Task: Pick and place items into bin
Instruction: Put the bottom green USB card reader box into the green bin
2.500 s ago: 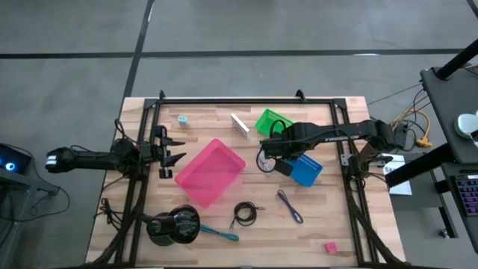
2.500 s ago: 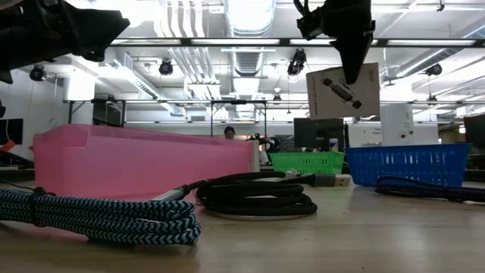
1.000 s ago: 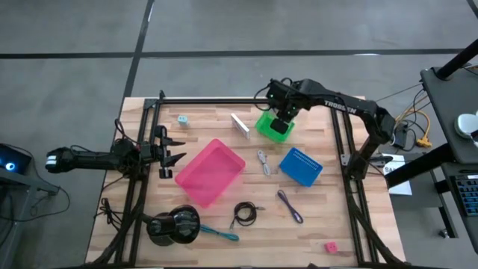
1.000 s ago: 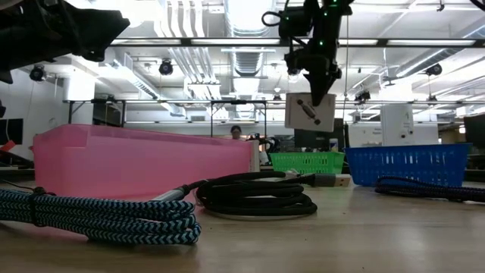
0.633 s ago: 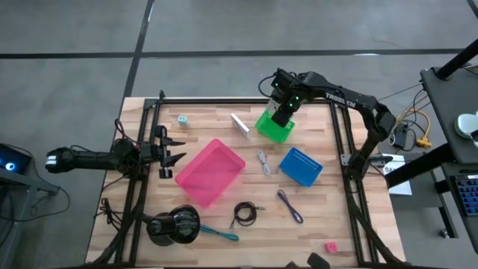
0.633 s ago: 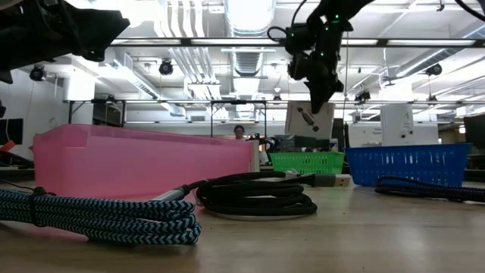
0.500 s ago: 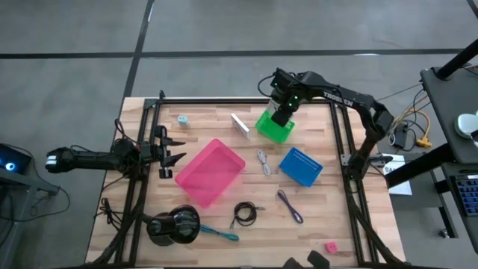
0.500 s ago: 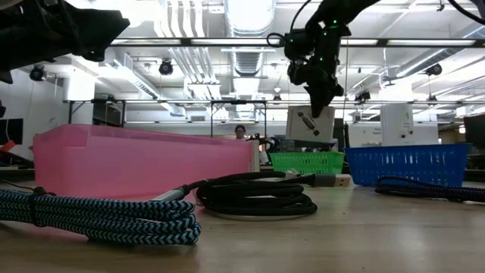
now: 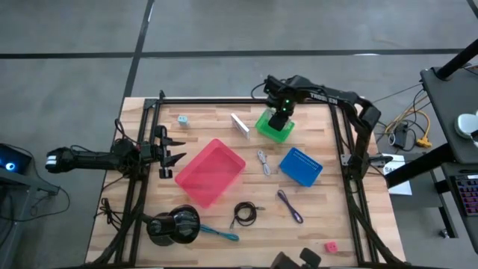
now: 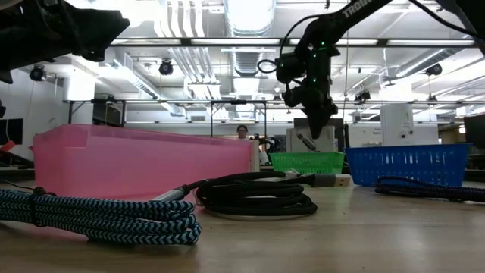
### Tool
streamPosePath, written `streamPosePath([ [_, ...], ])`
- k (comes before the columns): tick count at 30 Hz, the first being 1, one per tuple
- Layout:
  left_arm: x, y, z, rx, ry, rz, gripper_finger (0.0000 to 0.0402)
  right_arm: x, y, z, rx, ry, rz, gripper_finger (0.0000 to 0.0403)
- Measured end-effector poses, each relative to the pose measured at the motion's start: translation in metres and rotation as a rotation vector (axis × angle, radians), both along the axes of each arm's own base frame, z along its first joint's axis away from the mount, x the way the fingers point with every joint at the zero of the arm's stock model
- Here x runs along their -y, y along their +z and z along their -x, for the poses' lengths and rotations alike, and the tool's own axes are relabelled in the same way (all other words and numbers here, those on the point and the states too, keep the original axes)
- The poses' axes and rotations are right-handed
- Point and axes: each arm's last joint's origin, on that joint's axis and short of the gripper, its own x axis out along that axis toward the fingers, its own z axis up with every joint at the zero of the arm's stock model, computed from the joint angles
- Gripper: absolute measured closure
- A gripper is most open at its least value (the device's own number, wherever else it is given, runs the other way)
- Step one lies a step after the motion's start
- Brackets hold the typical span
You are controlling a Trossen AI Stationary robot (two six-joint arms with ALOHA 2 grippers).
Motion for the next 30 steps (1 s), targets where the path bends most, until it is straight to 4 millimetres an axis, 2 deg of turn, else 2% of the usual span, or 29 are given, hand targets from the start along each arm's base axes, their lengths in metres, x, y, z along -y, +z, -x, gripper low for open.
streamPosePath([
  [7, 0.0, 0.0, 0.0, 0.0, 0.0, 0.0, 0.0256, 0.002, -0.0065, -0.0018, -0.026, -0.006, 0.007, 0.0369],
  [11, 0.0, 0.0, 0.0, 0.0, 0.0, 0.0, 0.0256, 0.0035, -0.0058, -0.0006, -0.065, -0.019, 0.067, 0.0369],
  [18, 0.0, 0.0, 0.0, 0.0, 0.0, 0.0, 0.0256, 0.0034, -0.0047, -0.0004, -0.063, -0.021, 0.073, 0.0369],
  [30, 0.0, 0.0, 0.0, 0.0, 0.0, 0.0, 0.0256, 0.0012, -0.0083, -0.0028, -0.011, -0.002, -0.014, 0.0369],
])
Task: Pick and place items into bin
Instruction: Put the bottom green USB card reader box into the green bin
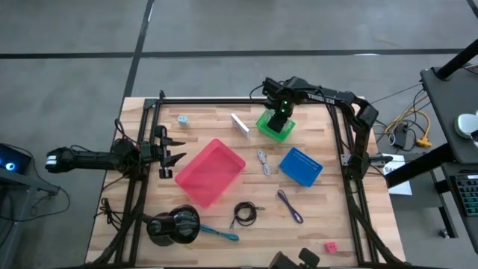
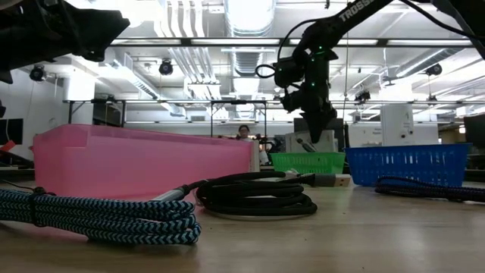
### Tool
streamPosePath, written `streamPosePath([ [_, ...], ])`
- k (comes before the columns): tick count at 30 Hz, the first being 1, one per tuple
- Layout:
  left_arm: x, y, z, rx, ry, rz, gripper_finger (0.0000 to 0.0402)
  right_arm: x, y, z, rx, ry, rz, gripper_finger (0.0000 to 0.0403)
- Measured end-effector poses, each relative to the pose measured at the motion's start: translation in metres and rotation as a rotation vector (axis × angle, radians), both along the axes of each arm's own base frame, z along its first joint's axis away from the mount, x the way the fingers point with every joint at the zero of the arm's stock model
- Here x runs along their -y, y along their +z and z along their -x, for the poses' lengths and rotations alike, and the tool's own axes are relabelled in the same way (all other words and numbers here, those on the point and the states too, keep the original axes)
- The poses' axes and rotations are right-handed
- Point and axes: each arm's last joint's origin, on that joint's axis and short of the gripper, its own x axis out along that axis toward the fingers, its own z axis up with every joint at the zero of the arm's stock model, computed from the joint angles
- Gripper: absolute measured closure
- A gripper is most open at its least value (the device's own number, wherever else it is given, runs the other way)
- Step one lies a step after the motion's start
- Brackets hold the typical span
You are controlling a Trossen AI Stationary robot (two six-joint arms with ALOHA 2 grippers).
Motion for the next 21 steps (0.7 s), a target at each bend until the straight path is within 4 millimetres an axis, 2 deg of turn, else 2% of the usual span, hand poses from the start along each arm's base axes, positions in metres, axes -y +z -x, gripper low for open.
streamPosePath([
  [21, 0.0, 0.0, 0.0, 0.0, 0.0, 0.0, 0.0256, 0.001, -0.0087, -0.0001, 0.012, -0.003, 0.015, 0.0369],
])
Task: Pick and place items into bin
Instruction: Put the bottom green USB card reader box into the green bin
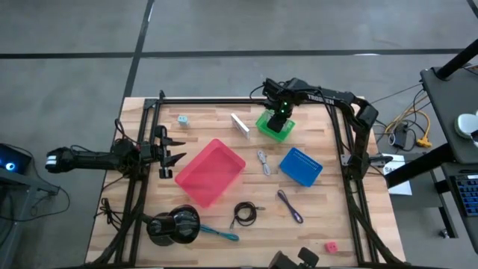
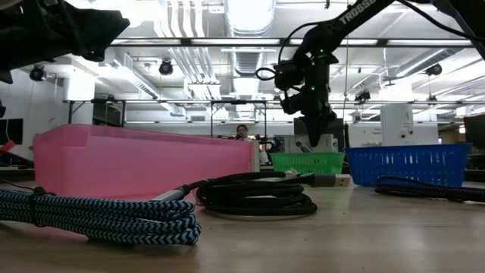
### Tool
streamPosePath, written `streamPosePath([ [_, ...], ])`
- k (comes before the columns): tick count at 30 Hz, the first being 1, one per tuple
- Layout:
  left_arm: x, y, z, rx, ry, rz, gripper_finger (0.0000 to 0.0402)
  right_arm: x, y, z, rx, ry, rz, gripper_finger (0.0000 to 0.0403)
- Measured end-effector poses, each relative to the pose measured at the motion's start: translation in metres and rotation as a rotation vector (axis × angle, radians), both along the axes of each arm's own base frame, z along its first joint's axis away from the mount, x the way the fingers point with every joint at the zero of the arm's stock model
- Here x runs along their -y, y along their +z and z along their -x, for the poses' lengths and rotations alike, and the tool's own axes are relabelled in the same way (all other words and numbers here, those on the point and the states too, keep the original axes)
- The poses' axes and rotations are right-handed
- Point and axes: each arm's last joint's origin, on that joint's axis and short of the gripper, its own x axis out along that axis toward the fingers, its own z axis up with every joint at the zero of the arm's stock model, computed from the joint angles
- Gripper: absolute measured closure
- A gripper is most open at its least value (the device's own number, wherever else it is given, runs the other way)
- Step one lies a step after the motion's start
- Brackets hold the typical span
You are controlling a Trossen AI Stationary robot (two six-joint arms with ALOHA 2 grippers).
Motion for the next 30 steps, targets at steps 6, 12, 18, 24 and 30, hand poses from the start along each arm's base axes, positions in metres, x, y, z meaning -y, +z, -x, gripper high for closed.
streamPosePath([
  [6, 0.0, 0.0, 0.0, 0.0, 0.0, 0.0, 0.0256, -0.002, -0.006, 0.003, -0.017, 0.001, -0.012, 0.0369],
  [12, 0.0, 0.0, 0.0, 0.0, 0.0, 0.0, 0.0256, -0.004, -0.013, 0.006, -0.036, 0.0, -0.026, 0.0369],
  [18, 0.0, 0.0, 0.0, 0.0, 0.0, 0.0, 0.0256, -0.003, -0.013, 0.004, -0.024, -0.002, -0.016, 0.0369],
  [24, 0.0, 0.0, 0.0, 0.0, 0.0, 0.0, 0.0256, -0.003, -0.013, 0.004, -0.024, -0.002, -0.015, 0.0367],
  [30, 0.0, 0.0, 0.0, 0.0, 0.0, 0.0, 0.0256, -0.003, -0.013, 0.004, -0.023, -0.002, -0.014, 0.0332],
])
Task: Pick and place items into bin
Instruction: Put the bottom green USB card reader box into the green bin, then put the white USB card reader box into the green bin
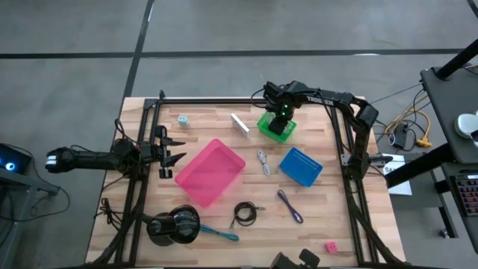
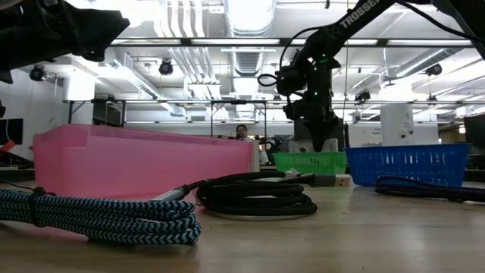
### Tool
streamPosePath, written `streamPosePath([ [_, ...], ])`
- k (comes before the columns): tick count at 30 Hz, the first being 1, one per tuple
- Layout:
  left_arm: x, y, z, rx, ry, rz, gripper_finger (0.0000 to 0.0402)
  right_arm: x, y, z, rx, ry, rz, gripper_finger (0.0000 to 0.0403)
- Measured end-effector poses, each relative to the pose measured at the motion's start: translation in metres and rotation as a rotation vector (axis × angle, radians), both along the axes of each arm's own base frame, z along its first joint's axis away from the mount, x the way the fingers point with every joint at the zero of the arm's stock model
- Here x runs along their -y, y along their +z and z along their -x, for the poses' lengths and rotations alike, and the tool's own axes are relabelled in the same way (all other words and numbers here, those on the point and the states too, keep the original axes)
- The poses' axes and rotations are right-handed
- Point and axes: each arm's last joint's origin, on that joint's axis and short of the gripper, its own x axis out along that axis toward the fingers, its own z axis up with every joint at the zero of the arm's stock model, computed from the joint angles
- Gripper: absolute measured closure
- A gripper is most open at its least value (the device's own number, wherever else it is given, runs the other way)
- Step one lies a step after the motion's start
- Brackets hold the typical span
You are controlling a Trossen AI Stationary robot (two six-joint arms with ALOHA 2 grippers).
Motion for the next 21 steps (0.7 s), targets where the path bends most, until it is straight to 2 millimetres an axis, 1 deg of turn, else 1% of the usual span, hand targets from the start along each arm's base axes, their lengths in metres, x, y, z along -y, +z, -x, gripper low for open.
streamPosePath([
  [5, 0.0, 0.0, 0.0, 0.0, 0.0, 0.0, 0.0256, 0.0, 0.0, 0.0, 0.0, 0.0, 0.0, 0.0297],
  [10, 0.0, 0.0, 0.0, 0.0, 0.0, 0.0, 0.0256, 0.0, 0.0, 0.0, -0.001, 0.0, -0.001, 0.0275],
  [16, 0.0, 0.0, 0.0, 0.0, 0.0, 0.0, 0.0256, -0.001, 0.007, 0.001, 0.011, 0.0, 0.008, 0.026],
  [21, 0.0, 0.0, 0.0, 0.0, 0.0, 0.0, 0.0256, -0.001, 0.011, 0.001, 0.021, 0.0, 0.015, 0.0259],
])
